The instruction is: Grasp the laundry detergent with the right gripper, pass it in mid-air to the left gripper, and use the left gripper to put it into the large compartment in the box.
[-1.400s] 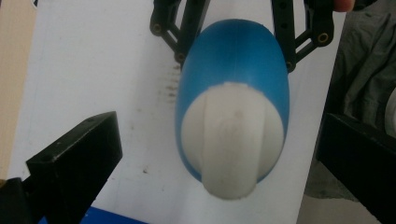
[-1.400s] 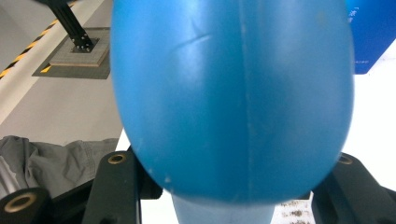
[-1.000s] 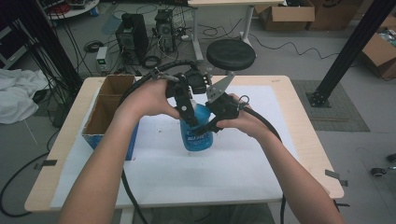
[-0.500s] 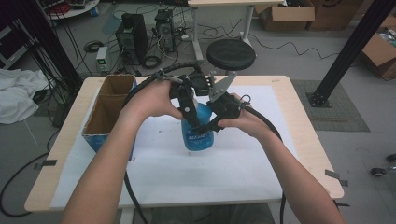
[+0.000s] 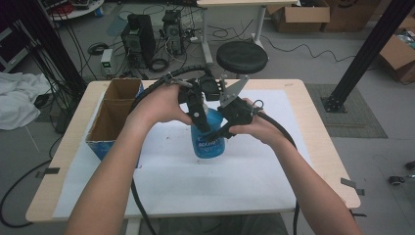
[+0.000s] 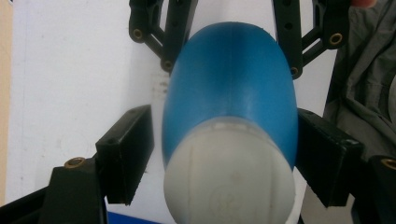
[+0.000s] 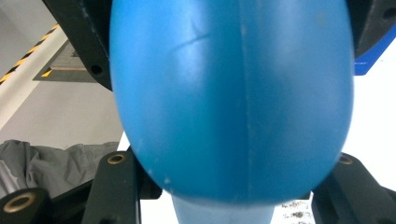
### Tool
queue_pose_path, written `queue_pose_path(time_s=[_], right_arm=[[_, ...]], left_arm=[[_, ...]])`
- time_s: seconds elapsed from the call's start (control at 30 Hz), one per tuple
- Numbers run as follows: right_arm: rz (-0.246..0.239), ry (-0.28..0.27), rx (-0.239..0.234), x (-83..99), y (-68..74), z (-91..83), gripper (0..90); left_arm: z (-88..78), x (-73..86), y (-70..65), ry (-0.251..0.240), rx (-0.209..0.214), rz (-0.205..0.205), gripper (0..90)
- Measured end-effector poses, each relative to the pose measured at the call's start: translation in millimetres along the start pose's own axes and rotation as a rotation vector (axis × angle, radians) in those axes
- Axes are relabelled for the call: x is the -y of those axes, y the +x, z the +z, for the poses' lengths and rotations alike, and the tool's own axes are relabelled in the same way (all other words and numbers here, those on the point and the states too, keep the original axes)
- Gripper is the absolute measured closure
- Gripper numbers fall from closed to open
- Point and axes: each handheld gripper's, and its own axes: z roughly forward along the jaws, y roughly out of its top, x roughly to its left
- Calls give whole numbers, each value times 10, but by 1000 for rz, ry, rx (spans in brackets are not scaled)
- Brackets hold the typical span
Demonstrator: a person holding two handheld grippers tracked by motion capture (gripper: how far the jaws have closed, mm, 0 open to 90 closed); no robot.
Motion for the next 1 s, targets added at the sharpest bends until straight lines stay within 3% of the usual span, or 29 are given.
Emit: queue_pose_path(time_s=[0.23, 0.37, 0.7, 1.0], right_arm=[[2, 0, 1, 4, -1, -9, 456], [2, -1, 1, 4, -4, -4, 456], [5, 1, 0, 17, -5, 6, 456], [6, 1, -14, 36, -18, 5, 452]], left_arm=[[7, -3, -4, 6, 1, 3, 306], [7, -6, -11, 11, 3, 12, 374], [19, -26, -22, 23, -11, 24, 383], [31, -51, -14, 38, 3, 5, 387]])
